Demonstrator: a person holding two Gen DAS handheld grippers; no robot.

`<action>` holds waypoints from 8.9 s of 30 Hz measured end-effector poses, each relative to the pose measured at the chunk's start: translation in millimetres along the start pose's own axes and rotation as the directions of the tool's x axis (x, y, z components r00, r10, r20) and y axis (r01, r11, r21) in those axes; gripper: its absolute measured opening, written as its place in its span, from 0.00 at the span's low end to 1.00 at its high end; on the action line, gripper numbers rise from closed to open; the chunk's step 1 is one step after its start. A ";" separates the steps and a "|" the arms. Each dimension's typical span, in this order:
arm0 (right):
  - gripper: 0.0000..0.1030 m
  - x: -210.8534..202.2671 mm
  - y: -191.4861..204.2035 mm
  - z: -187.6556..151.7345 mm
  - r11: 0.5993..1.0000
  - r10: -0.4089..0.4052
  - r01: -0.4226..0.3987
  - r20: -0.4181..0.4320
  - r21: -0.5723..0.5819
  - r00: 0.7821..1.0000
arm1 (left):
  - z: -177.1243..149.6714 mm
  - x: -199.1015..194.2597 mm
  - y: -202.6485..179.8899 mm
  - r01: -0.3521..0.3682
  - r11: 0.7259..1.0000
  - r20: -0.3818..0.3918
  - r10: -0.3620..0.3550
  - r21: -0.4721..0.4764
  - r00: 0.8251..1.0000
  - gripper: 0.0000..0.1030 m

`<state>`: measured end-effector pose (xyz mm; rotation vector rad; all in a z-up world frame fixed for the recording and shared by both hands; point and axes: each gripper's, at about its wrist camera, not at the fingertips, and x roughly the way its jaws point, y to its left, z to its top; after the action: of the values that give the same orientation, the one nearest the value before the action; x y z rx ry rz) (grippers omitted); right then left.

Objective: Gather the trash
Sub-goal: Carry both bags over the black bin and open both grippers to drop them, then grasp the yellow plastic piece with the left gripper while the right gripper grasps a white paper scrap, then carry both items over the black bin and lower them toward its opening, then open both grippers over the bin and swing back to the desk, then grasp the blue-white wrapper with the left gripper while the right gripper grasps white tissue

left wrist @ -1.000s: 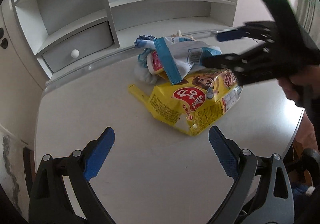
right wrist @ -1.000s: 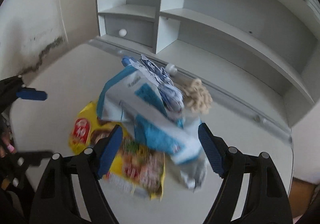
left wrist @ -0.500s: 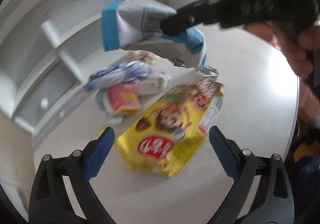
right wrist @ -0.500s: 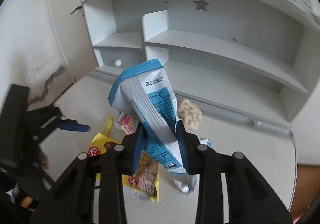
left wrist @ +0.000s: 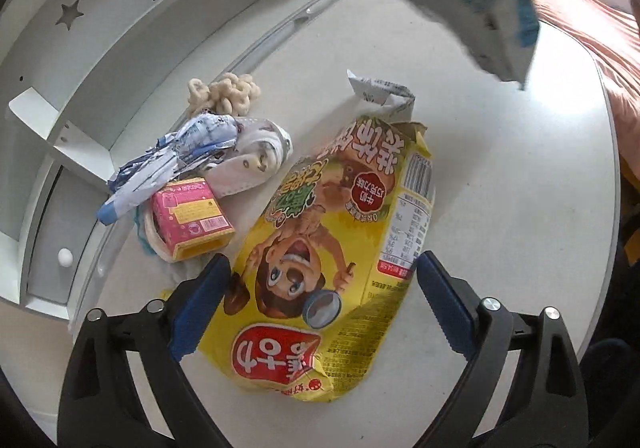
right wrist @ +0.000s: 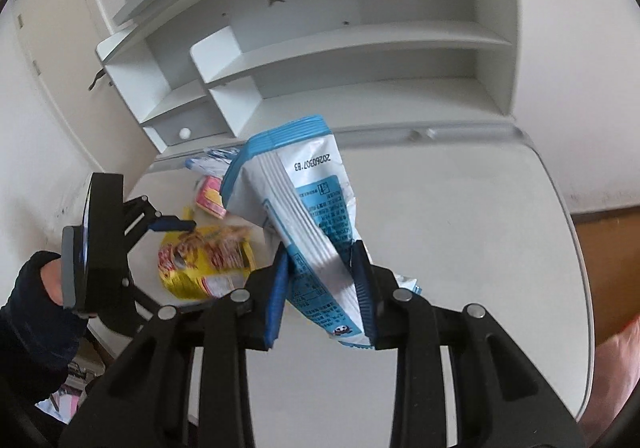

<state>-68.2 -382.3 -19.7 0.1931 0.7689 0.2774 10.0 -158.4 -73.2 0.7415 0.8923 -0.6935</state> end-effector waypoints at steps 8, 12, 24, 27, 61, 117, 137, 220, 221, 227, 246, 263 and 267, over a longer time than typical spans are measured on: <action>0.30 -32.1 -29.5 -25.8 0.996 -0.036 0.033 0.037 0.086 0.999 | 2.0 -26.7 -6.5 -0.016 0.997 0.045 0.019 -0.073 0.999 0.34; 0.30 -49.2 -41.9 -34.3 0.992 -0.053 0.046 0.064 0.119 0.997 | 7.1 -37.8 -2.8 -0.029 0.991 0.065 0.038 -0.132 0.997 0.25; 0.30 -134.9 -129.9 -104.9 0.908 -0.285 0.230 0.112 0.351 0.952 | 81.2 -89.5 -73.7 0.077 0.991 0.248 -0.049 -0.106 0.968 0.26; 0.30 -161.6 -159.2 -136.8 0.851 -0.381 0.308 0.097 0.425 0.919 | 110.4 -89.0 -126.4 0.167 0.985 0.283 -0.149 -0.040 0.947 0.26; 0.31 -206.4 -366.4 -463.8 0.233 -0.491 0.529 -0.370 0.816 0.788 | 195.6 93.9 -563.3 0.582 0.761 -0.144 -0.566 0.288 0.812 0.28; 0.76 56.6 -6.0 -23.1 0.991 -0.126 0.128 -0.053 0.034 0.991 | -36.8 -51.4 40.1 -0.009 0.766 0.105 0.099 -0.642 0.989 0.91; 0.34 150.9 35.5 13.8 0.965 -0.184 0.155 -0.127 -0.210 0.975 | -67.3 11.1 117.9 -0.146 0.668 -0.053 0.158 -0.730 0.986 0.81; 0.66 -219.0 -345.7 -436.2 0.262 -0.571 0.591 -0.371 0.763 0.732 | 196.7 55.7 -556.4 0.606 0.735 -0.064 -0.620 0.304 0.782 0.81; 0.66 -223.1 -340.6 -429.4 0.259 -0.585 0.598 -0.369 0.759 0.722 | 196.2 49.5 -548.7 0.603 0.739 -0.051 -0.619 0.301 0.784 0.82; 0.76 -235.9 -291.8 -353.3 0.378 -0.657 0.592 -0.244 0.712 0.713 | 190.4 -2.4 -466.5 0.568 0.772 0.036 -0.601 0.285 0.798 0.89; 0.77 7.3 -45.1 -55.1 0.976 -0.180 0.185 -0.049 0.117 0.982 | 7.0 -56.7 0.3 0.049 0.850 0.167 0.047 -0.524 0.985 0.91; 0.77 149.8 95.6 9.7 0.979 -0.075 0.043 -0.156 -0.201 0.985 | -33.0 -46.0 110.1 -0.045 0.838 0.128 0.136 -0.544 0.982 0.91; 0.52 154.9 92.1 12.8 0.979 -0.069 0.036 -0.156 -0.201 0.985 | 0.0 -29.9 113.0 -0.062 0.900 0.131 0.131 -0.431 0.983 0.91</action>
<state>30.7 -247.2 -87.3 -0.0384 0.9010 0.3201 85.0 -88.8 -16.8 0.3306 0.8182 -0.4374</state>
